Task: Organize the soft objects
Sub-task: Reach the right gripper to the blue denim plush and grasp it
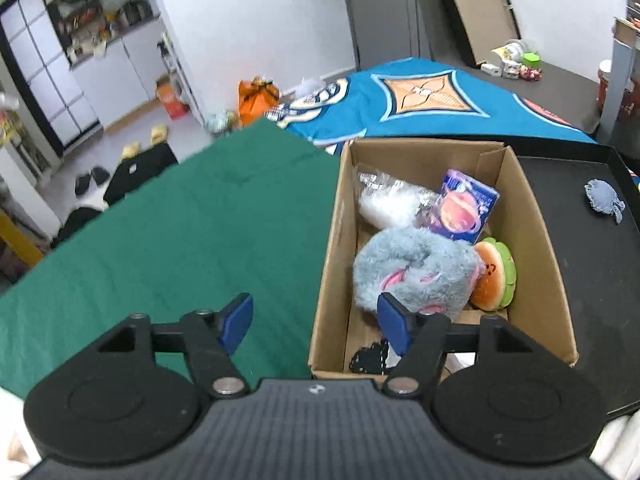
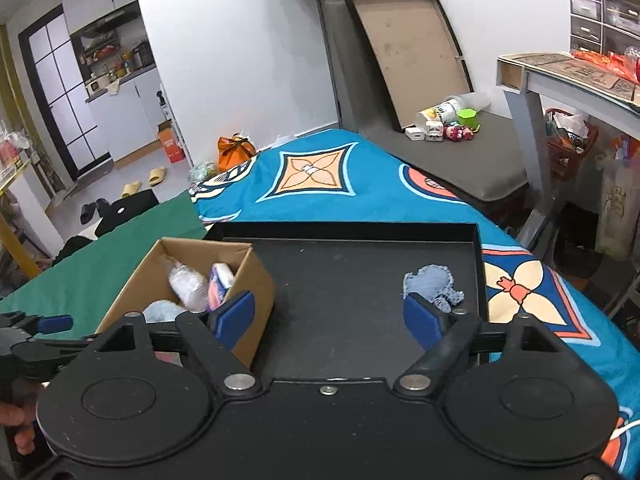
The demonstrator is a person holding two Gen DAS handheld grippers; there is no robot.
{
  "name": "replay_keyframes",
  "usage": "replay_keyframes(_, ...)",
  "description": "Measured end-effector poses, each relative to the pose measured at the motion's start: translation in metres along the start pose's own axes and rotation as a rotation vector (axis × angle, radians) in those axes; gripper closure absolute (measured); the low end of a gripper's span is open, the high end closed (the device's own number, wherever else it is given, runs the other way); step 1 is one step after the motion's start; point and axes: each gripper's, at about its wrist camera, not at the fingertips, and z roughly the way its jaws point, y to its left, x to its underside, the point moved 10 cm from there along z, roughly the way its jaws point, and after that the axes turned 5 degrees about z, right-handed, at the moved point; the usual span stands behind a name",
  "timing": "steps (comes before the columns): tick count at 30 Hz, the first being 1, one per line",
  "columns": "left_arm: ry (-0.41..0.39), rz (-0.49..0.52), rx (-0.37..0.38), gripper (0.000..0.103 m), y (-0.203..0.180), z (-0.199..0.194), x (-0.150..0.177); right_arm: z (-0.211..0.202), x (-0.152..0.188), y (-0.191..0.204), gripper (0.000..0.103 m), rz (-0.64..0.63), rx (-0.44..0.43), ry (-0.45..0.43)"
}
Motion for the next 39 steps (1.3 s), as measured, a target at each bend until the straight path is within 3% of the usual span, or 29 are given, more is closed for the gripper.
replay_keyframes(4, -0.029, 0.028, -0.02, 0.028, -0.003, -0.003, -0.006, 0.009, -0.011, -0.016, 0.021, 0.006, -0.005, -0.034)
replay_keyframes(9, -0.027, 0.072, -0.051, 0.027, -0.008, -0.003, -0.006, 0.025, -0.019, -0.032, 0.021, -0.011, -0.024, -0.053)
replay_keyframes(22, 0.018, 0.122, -0.155, 0.026, -0.009, 0.008, -0.019, 0.078, -0.001, -0.069, 0.022, -0.042, -0.028, -0.042)
replay_keyframes(32, 0.046, 0.159, -0.205, 0.025, -0.02, 0.017, -0.022, 0.12, 0.015, -0.082, 0.041, -0.08, -0.013, -0.024)
replay_keyframes(39, 0.073, 0.189, -0.225, 0.025, -0.027, 0.023, -0.019, 0.138, 0.027, -0.098, 0.045, -0.064, 0.031, 0.021)
